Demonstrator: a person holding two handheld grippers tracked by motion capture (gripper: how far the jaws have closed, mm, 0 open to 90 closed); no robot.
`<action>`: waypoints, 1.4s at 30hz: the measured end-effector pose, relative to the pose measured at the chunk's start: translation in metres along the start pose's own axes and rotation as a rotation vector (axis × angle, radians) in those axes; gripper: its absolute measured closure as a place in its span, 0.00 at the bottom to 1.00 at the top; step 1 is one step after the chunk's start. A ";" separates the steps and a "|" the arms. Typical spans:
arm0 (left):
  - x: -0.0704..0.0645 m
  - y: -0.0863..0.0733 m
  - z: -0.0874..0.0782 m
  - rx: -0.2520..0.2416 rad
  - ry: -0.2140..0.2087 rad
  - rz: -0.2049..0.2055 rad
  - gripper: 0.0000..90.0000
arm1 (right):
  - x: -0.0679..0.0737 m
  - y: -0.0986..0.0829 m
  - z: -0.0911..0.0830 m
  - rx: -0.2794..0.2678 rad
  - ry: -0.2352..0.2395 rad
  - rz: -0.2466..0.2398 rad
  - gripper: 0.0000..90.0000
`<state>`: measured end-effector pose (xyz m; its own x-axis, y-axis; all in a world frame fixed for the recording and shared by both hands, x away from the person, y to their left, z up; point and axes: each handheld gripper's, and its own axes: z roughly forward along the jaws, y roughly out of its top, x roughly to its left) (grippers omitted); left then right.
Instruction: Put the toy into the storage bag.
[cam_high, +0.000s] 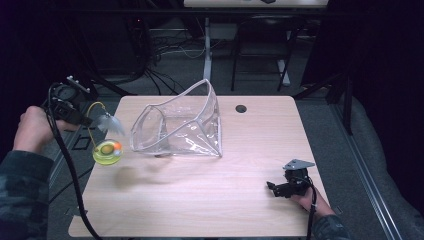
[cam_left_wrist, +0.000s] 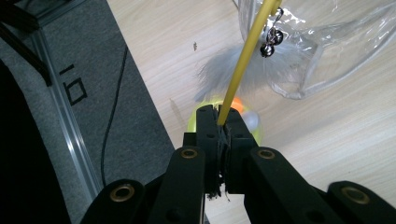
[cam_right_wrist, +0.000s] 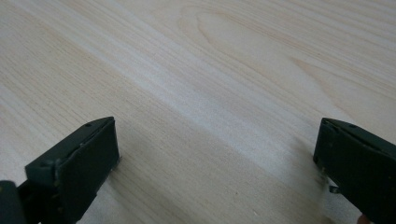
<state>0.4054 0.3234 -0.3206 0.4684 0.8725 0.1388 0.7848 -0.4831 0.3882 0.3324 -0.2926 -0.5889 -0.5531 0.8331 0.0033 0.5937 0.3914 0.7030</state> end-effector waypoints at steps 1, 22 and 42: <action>0.001 0.002 -0.001 -0.003 0.003 -0.003 0.98 | 0.000 0.000 0.000 0.000 -0.001 0.000 0.00; 0.004 0.029 -0.017 0.002 0.024 0.013 0.98 | 0.000 0.000 0.000 0.000 0.000 0.000 0.00; 0.004 0.055 -0.043 -0.016 0.057 0.036 0.98 | 0.000 0.000 0.000 -0.001 0.001 0.000 0.00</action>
<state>0.4332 0.3036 -0.2597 0.4725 0.8573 0.2043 0.7607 -0.5138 0.3967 0.3325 -0.2926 -0.5890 -0.5533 0.8329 0.0038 0.5932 0.3909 0.7038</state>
